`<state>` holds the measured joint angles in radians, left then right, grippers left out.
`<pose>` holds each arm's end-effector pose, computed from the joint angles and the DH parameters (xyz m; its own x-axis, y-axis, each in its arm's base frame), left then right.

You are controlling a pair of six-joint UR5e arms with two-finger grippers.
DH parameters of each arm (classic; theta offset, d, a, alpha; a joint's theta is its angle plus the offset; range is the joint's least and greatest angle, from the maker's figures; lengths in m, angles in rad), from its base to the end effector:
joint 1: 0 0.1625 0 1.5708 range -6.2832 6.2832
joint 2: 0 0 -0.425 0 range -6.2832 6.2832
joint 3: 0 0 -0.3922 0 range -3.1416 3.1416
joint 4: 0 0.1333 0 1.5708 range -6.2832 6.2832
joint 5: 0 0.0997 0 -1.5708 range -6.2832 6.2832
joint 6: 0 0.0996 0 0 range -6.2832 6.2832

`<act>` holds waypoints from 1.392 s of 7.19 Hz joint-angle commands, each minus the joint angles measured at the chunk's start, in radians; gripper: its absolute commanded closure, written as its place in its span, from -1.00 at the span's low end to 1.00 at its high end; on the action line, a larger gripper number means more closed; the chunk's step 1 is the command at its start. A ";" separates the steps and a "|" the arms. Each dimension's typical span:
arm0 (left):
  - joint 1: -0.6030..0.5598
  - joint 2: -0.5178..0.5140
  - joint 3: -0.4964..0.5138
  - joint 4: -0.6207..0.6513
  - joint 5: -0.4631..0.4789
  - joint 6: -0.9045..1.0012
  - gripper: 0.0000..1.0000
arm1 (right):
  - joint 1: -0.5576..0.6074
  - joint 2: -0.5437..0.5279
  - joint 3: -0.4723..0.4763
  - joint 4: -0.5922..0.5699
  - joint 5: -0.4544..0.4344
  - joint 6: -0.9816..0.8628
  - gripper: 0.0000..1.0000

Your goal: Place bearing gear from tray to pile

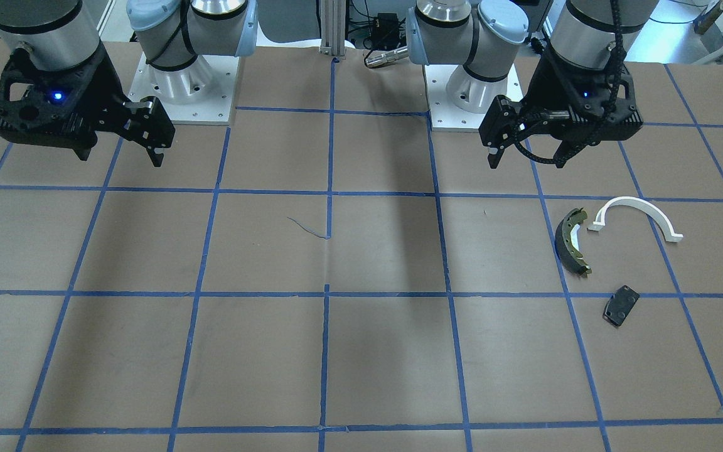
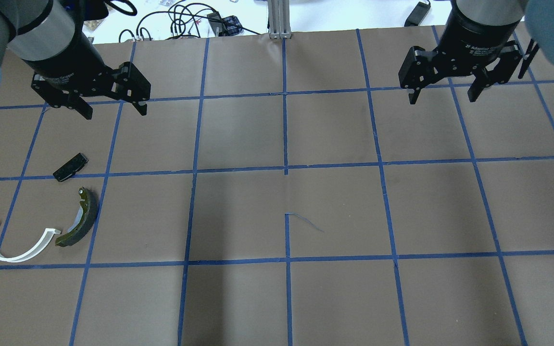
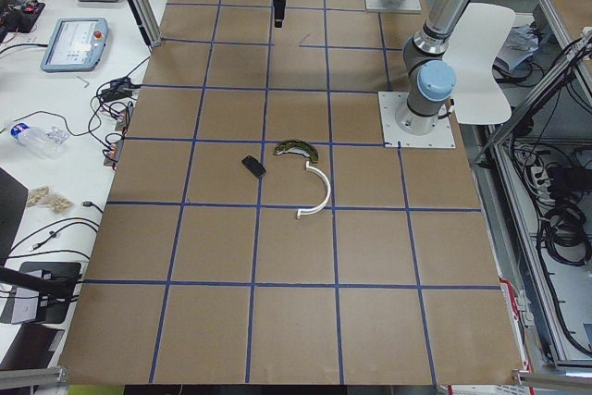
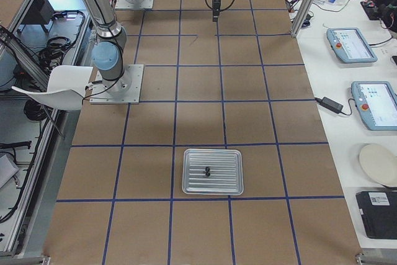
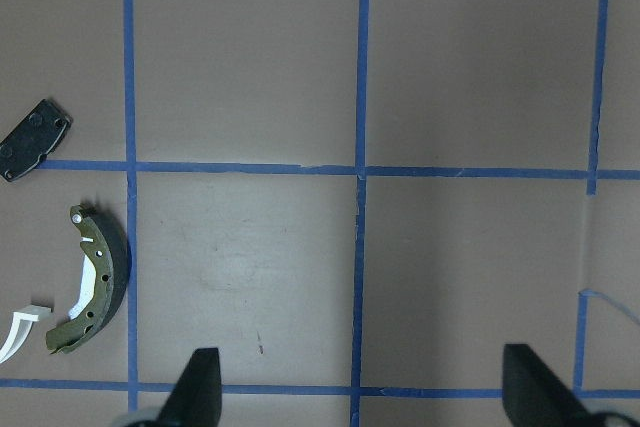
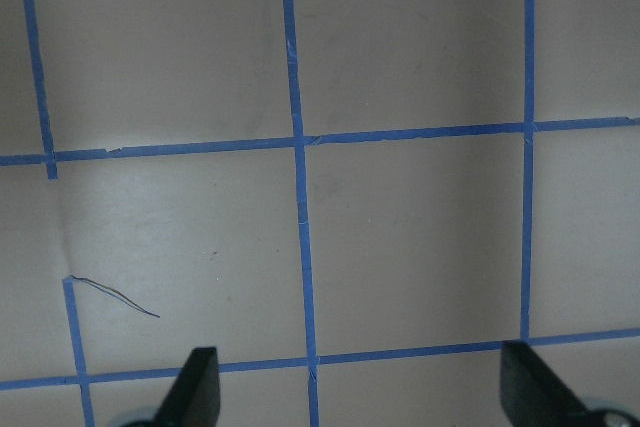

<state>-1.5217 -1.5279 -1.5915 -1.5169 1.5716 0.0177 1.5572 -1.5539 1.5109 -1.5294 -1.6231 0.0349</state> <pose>-0.1095 -0.4868 0.5041 -0.9995 -0.0315 -0.0021 -0.0313 0.9966 -0.0760 0.1213 -0.5006 0.5050 -0.9975 0.0485 0.0522 0.0484 0.9988 -0.0034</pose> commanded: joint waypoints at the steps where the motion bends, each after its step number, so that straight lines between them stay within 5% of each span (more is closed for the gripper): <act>1: 0.000 0.000 0.001 0.000 0.002 -0.001 -1.00 | 0.000 0.000 -0.005 -0.001 0.000 -0.003 -1.00; 10: -0.014 -0.015 0.024 -0.016 0.004 0.027 -1.00 | 0.000 0.003 -0.001 -0.005 -0.001 -0.010 -1.00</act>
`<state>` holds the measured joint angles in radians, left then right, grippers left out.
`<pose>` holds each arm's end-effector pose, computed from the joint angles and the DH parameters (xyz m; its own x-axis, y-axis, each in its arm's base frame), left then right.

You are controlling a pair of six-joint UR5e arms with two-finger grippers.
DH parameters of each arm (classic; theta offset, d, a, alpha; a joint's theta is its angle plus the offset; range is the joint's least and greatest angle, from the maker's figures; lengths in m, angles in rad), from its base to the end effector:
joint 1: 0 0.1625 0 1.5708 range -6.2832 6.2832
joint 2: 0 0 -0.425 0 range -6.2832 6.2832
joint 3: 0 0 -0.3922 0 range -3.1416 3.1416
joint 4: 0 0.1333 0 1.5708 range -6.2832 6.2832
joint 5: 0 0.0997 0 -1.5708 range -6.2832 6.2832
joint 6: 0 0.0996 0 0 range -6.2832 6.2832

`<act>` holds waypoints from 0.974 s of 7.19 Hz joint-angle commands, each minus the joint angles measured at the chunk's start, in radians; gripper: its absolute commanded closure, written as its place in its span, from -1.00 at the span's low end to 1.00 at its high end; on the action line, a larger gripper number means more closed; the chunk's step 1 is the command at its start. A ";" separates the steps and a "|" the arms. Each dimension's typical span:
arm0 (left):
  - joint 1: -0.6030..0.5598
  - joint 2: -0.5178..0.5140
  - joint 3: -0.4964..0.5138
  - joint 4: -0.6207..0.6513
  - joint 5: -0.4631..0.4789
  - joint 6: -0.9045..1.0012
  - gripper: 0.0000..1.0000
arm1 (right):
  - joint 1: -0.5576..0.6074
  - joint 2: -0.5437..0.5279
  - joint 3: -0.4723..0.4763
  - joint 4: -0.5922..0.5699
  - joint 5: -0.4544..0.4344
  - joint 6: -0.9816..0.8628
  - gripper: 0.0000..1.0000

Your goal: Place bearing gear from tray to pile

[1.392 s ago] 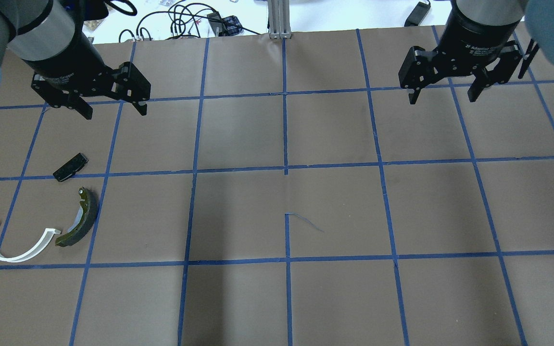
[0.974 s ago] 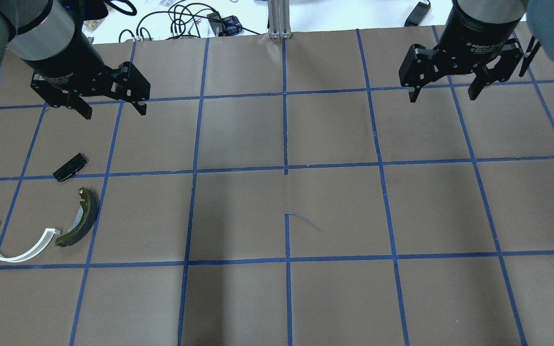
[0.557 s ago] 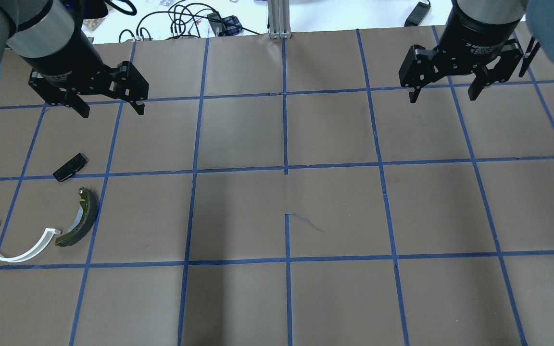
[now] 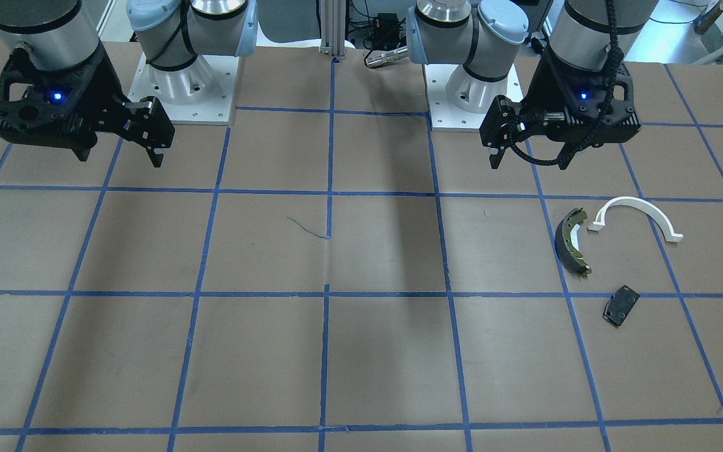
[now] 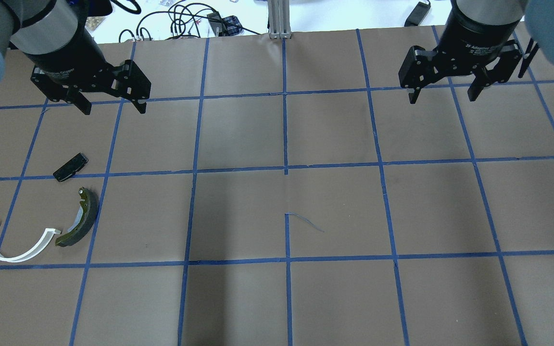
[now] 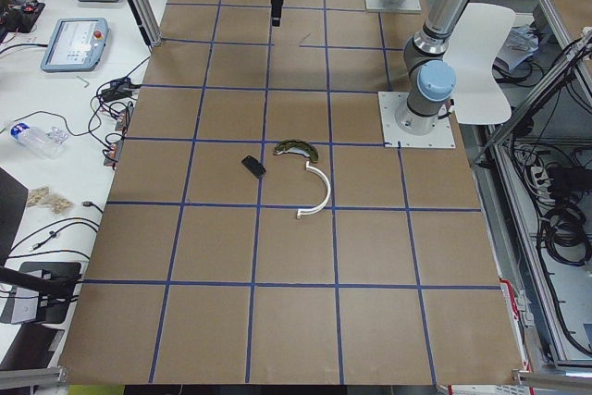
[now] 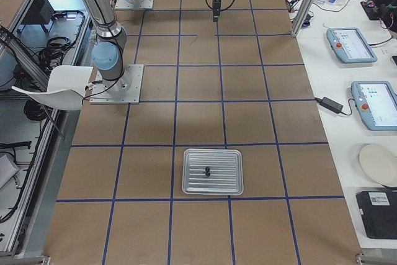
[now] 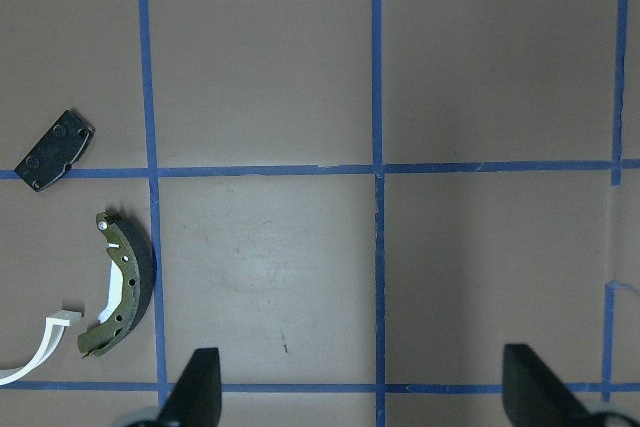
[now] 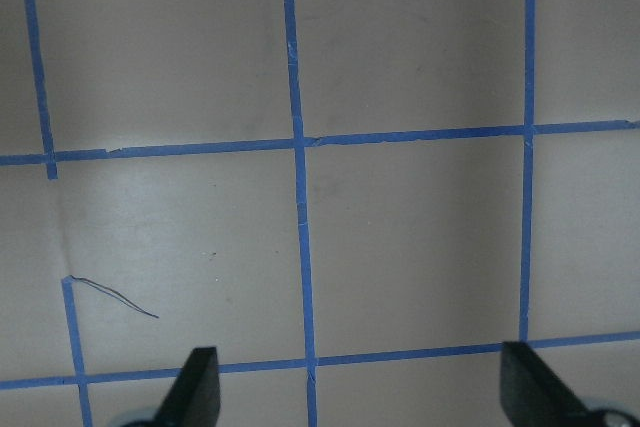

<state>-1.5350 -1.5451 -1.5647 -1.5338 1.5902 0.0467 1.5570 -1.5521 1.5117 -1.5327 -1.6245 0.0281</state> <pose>-0.1138 -0.4918 0.5073 -0.9997 0.0095 -0.0225 0.0110 0.9976 -0.0678 0.1210 -0.5015 0.5040 -0.9977 0.0420 0.0536 0.0418 0.9991 -0.0038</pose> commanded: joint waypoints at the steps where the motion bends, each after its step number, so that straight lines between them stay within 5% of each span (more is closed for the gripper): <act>1: -0.001 0.006 -0.009 0.003 -0.013 -0.001 -1.00 | 0.000 0.007 -0.005 0.000 -0.002 -0.005 -1.00; 7: 0.001 0.013 -0.015 0.007 -0.012 -0.002 -1.00 | -0.029 0.009 -0.012 -0.004 -0.017 -0.090 -1.00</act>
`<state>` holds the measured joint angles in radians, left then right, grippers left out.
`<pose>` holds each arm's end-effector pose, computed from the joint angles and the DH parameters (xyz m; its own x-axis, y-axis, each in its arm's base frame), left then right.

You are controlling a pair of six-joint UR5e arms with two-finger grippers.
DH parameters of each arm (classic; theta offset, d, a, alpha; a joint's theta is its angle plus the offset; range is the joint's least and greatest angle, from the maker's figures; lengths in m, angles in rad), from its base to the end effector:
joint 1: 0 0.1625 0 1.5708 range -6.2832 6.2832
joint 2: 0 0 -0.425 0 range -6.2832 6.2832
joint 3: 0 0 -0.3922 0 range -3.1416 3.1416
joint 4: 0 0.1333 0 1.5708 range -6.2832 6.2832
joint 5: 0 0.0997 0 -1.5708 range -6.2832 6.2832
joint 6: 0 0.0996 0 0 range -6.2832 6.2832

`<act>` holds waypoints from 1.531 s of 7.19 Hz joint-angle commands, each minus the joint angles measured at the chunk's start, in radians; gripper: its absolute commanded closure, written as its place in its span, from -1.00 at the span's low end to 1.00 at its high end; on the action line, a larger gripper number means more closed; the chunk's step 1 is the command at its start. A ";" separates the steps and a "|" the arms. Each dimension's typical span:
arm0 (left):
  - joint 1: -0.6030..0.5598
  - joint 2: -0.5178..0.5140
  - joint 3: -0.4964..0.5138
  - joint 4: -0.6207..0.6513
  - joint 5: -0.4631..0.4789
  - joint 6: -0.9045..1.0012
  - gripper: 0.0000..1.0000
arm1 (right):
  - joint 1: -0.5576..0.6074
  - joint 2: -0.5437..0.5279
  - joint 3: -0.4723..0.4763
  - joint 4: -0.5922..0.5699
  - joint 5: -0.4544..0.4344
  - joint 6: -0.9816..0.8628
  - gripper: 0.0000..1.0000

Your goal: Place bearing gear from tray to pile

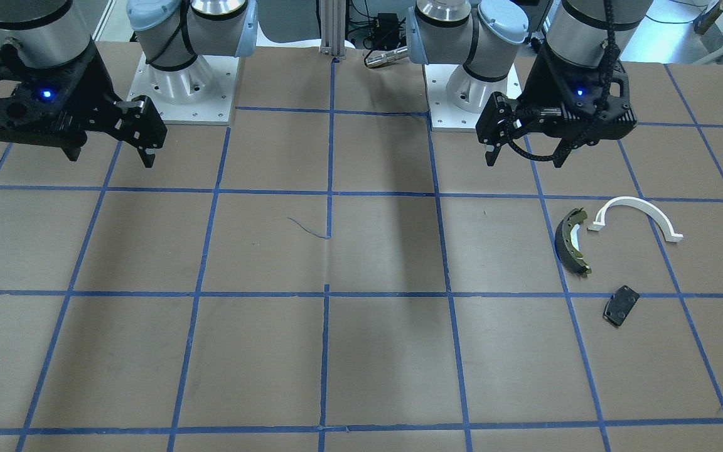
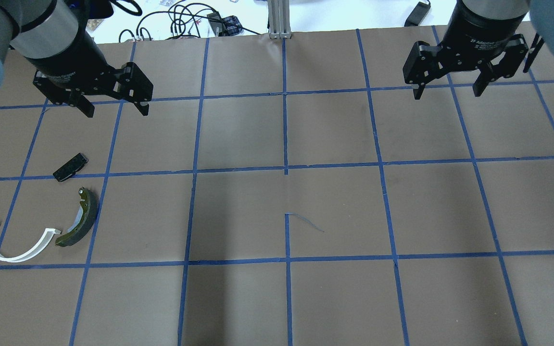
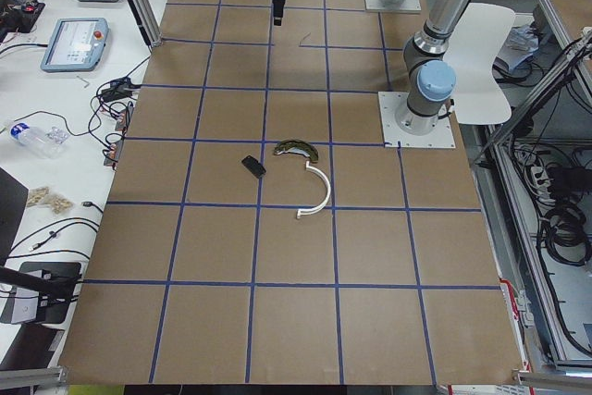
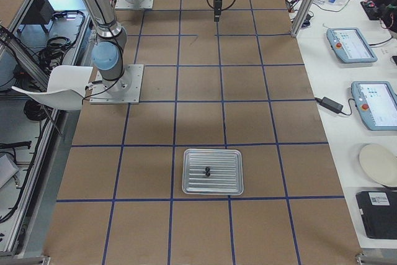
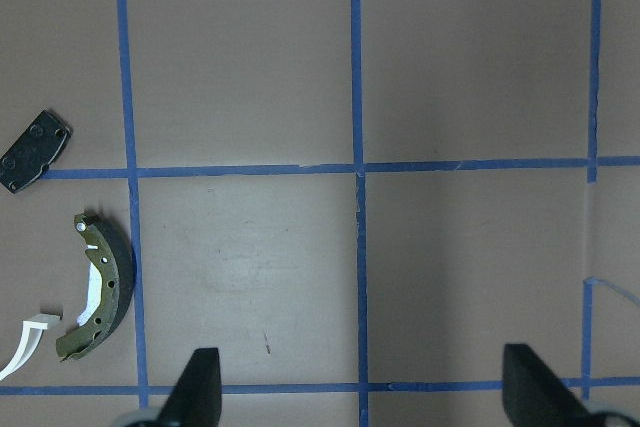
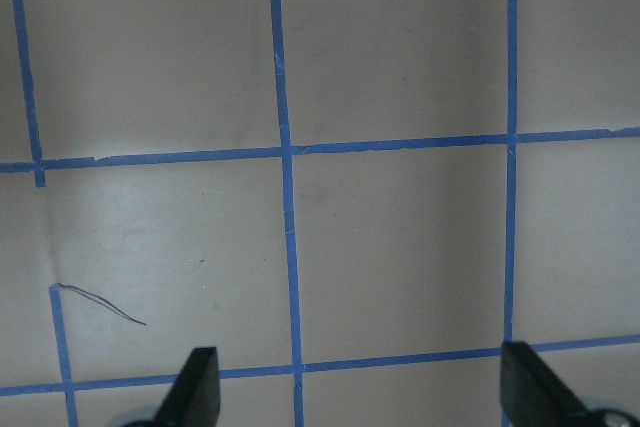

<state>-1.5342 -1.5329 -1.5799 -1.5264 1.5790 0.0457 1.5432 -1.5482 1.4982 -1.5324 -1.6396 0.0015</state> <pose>-0.1147 -0.4872 0.5064 -0.9999 0.0084 -0.0115 0.0092 0.9973 -0.0727 0.1125 -0.5055 0.5088 -0.9972 0.0298 0.0687 0.0291 0.9995 -0.0117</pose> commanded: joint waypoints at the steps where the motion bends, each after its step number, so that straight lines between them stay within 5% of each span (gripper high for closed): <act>1: 0.000 0.001 0.000 0.000 -0.001 0.000 -1.00 | -0.059 0.007 0.010 -0.005 0.016 -0.146 -1.00; 5: 0.002 0.001 -0.002 0.002 -0.001 0.002 -1.00 | -0.386 0.019 0.063 -0.008 0.017 -0.735 -1.00; 8: 0.002 0.001 0.000 0.002 -0.001 0.002 -1.00 | -0.665 0.144 0.123 -0.193 0.014 -1.256 -1.00; 11: 0.002 0.002 -0.002 0.006 -0.001 0.000 -1.00 | -0.790 0.334 0.122 -0.414 0.009 -1.599 -1.00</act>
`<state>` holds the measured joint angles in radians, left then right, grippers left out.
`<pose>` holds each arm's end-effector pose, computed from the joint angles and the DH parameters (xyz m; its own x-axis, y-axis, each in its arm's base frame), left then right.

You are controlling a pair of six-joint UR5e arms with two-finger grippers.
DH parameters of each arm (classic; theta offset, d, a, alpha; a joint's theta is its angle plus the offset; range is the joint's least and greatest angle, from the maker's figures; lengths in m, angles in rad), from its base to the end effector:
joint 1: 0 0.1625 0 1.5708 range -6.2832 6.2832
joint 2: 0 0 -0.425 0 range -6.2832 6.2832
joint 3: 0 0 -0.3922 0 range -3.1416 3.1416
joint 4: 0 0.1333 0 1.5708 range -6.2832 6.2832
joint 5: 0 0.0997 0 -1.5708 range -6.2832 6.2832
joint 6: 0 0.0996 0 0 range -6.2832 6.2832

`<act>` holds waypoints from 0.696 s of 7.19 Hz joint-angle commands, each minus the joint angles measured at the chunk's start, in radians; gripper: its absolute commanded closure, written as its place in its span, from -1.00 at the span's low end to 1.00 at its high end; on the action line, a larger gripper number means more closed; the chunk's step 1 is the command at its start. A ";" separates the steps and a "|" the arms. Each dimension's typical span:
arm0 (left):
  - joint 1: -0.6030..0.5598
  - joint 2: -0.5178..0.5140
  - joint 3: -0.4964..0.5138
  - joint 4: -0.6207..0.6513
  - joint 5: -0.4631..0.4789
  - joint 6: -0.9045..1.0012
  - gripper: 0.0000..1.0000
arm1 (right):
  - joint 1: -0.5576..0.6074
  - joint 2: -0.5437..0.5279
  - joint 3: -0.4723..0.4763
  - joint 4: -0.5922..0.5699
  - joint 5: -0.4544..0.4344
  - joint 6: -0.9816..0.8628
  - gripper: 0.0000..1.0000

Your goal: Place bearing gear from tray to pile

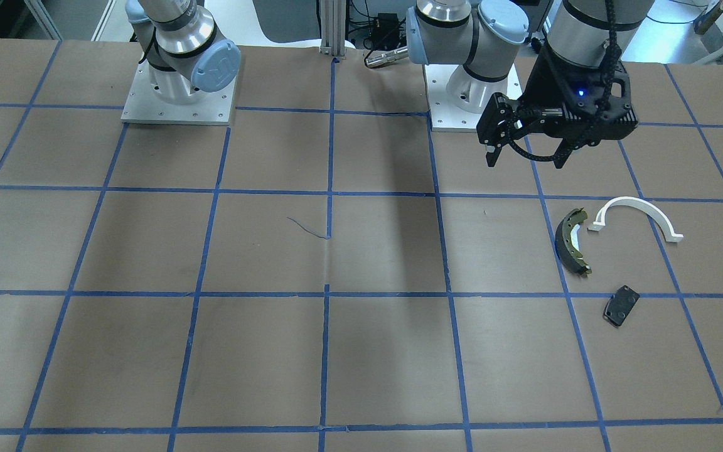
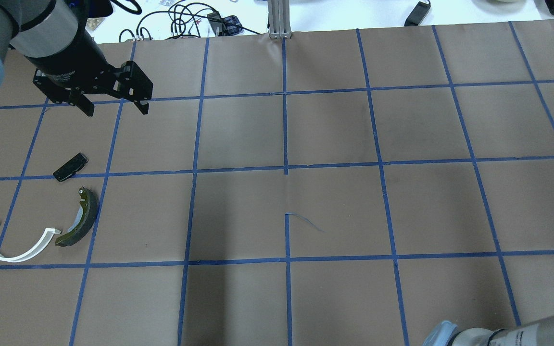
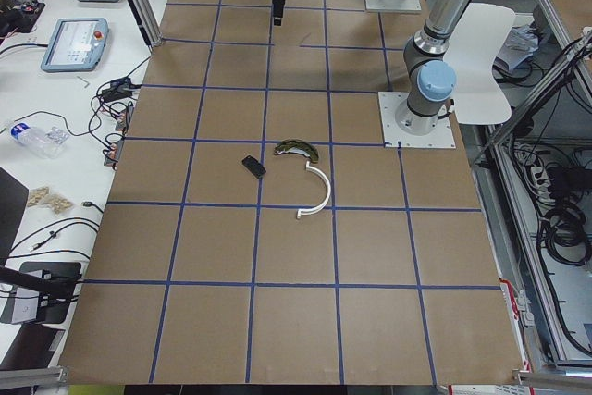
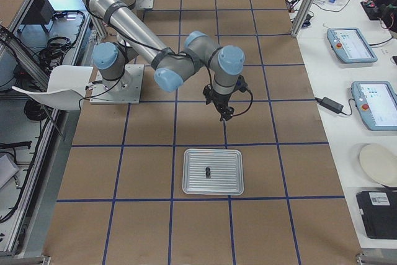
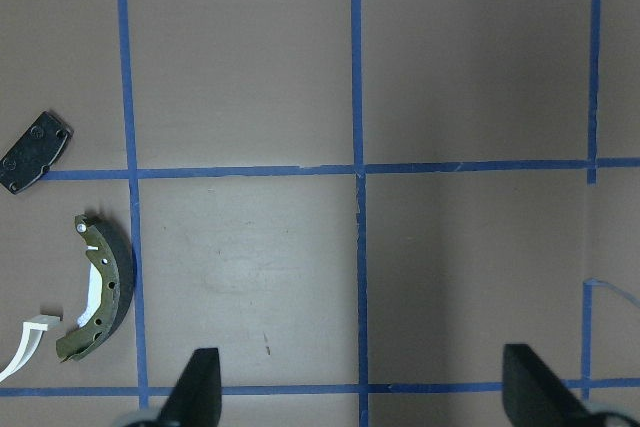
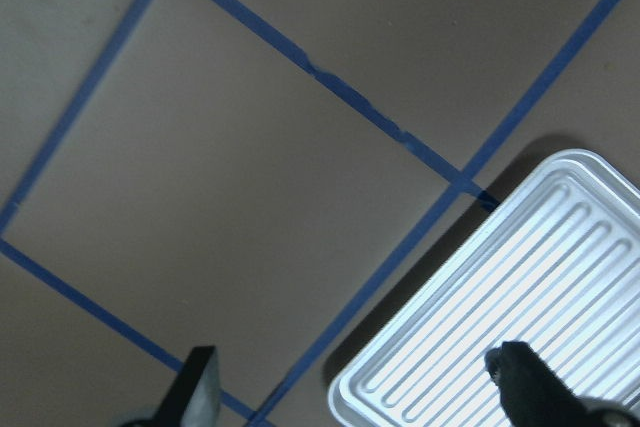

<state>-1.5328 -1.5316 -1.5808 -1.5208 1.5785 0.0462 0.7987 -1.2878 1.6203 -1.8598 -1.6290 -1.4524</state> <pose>-0.1141 -0.4873 0.5072 -0.9999 0.0074 -0.0113 0.0083 0.9969 -0.0787 -0.3165 -0.5078 0.3389 -0.7768 -0.6287 -0.0363 -0.6297 0.7743 0.0628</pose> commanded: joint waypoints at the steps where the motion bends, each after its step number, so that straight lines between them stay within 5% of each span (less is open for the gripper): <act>1: 0.000 -0.001 -0.001 0.001 0.000 0.000 -1.00 | -0.046 0.088 0.000 -0.119 -0.006 -0.199 -1.00; 5: 0.000 0.001 -0.001 0.001 0.000 0.000 -1.00 | -0.072 0.175 -0.002 -0.169 -0.006 -0.392 -1.00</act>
<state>-1.5324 -1.5310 -1.5815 -1.5202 1.5785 0.0460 0.7374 -1.1496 1.6195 -1.9930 -1.6356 -1.7550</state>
